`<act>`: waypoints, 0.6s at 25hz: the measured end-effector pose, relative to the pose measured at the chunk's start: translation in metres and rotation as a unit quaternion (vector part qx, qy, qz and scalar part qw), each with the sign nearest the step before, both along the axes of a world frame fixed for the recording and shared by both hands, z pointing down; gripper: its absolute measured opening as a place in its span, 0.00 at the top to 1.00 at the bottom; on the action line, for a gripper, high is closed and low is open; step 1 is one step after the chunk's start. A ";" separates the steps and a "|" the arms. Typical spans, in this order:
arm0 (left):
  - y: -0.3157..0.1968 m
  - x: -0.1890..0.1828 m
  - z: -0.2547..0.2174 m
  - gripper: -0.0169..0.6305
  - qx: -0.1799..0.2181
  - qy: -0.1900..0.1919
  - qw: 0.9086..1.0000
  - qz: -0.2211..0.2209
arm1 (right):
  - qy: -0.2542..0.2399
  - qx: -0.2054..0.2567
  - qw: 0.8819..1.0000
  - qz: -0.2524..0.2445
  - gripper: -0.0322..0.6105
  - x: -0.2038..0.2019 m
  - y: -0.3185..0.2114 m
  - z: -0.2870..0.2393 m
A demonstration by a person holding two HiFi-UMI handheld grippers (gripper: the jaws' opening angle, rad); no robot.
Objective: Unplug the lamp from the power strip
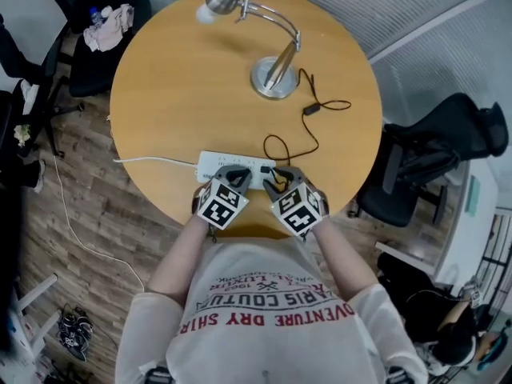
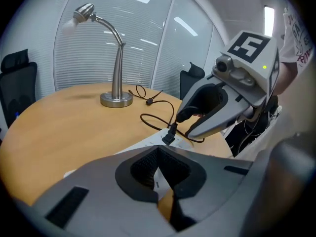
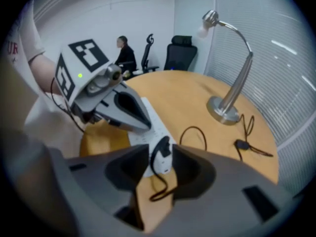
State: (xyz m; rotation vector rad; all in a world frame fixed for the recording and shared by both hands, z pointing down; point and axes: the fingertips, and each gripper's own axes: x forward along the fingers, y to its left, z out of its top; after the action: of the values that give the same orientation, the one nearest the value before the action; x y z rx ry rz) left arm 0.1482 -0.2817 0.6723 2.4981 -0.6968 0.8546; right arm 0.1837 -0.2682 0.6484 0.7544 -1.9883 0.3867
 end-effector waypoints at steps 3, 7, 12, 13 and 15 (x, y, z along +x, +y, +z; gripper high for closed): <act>-0.007 0.002 0.006 0.93 0.007 -0.024 1.000 0.004 | 0.035 -0.012 0.999 -0.031 0.70 -0.001 -0.007 0.014; -0.003 0.005 0.013 0.93 0.010 -0.061 0.998 0.032 | 0.061 -0.025 0.995 -0.069 0.72 -0.004 -0.010 0.026; 0.000 0.005 0.016 0.93 -0.014 -0.068 0.996 0.050 | 0.091 -0.040 0.991 -0.092 0.80 -0.002 -0.009 0.034; 0.001 0.005 0.015 0.93 -0.017 -0.067 0.996 0.054 | 0.094 -0.041 0.990 -0.098 0.80 -0.002 -0.009 0.035; 0.001 0.005 0.015 0.93 -0.019 -0.067 0.996 0.060 | 0.099 -0.040 0.988 -0.116 0.80 -0.004 -0.008 0.036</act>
State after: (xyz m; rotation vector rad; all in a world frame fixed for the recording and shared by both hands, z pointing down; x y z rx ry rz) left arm 0.1535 -0.2808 0.6873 2.4861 -0.5716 1.0765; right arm 0.1796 -0.2767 0.6843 0.4851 -1.8369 0.2425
